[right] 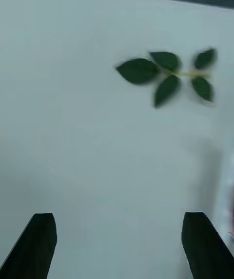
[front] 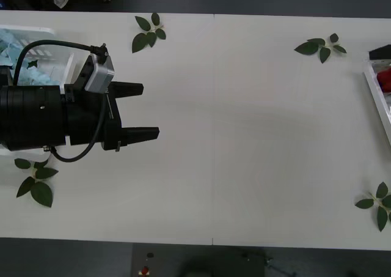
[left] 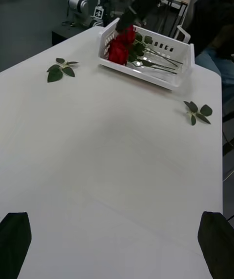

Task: Put the red flowers into the right box and the blue flowers into the left box

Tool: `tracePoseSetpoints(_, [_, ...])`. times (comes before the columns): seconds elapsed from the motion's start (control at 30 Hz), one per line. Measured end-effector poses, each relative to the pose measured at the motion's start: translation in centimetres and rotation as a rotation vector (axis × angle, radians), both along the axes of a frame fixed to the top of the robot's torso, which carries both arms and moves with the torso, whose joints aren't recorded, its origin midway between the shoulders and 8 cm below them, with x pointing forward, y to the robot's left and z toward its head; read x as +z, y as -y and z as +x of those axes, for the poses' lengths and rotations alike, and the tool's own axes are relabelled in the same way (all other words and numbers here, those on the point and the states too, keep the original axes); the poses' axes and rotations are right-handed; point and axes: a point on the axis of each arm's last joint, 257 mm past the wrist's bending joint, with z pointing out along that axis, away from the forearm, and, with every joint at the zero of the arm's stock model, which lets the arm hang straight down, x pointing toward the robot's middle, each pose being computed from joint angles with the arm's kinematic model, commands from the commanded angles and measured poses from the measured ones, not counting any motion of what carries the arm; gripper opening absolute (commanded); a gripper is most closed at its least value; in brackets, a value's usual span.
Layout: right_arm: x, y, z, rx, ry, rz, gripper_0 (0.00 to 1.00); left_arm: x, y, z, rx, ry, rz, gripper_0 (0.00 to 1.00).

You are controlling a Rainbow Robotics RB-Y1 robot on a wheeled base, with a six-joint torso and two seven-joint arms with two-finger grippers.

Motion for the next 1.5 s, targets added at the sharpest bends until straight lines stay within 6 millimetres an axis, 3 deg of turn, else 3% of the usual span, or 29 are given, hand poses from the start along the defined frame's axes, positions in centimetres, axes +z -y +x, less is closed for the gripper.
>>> tracePoseSetpoints(0.1, [0.6, -6.1, -2.7, 0.202, 0.052, 0.010, 0.75, 0.0, 0.0, 0.0, 0.000, 0.000, 0.000, 1.00])
tracePoseSetpoints(0.3, [-1.7, -17.2, -10.4, 0.572, 0.129, -0.057, 0.75, 0.0, 0.0, 0.0, 0.000, 0.000, 0.000, 1.00])
tracePoseSetpoints(0.4, [-2.1, -21.5, -14.0, 0.704, 0.133, -0.055, 0.75, 0.0, 0.0, 0.0, 0.000, 0.000, 0.000, 1.00])
tracePoseSetpoints(0.5, [-2.7, -24.4, -16.6, 0.817, 0.123, -0.053, 0.75, 0.0, 0.0, 0.0, 0.000, 0.000, 0.000, 1.00])
tracePoseSetpoints(0.97, [-4.5, -33.1, -16.0, 0.851, 0.240, 0.046, 0.75, 0.0, 0.0, 0.0, 0.000, 0.000, 0.000, 1.00])
tracePoseSetpoints(1.3, [-6.6, -34.1, -16.0, 0.907, 0.227, -0.070, 0.75, 0.0, 0.0, 0.0, 0.000, 0.000, 0.000, 1.00])
tracePoseSetpoints(1.5, [-6.2, -35.4, -16.0, 0.911, 0.245, -0.046, 0.75, 0.0, 0.0, 0.0, 0.000, 0.000, 0.000, 1.00])
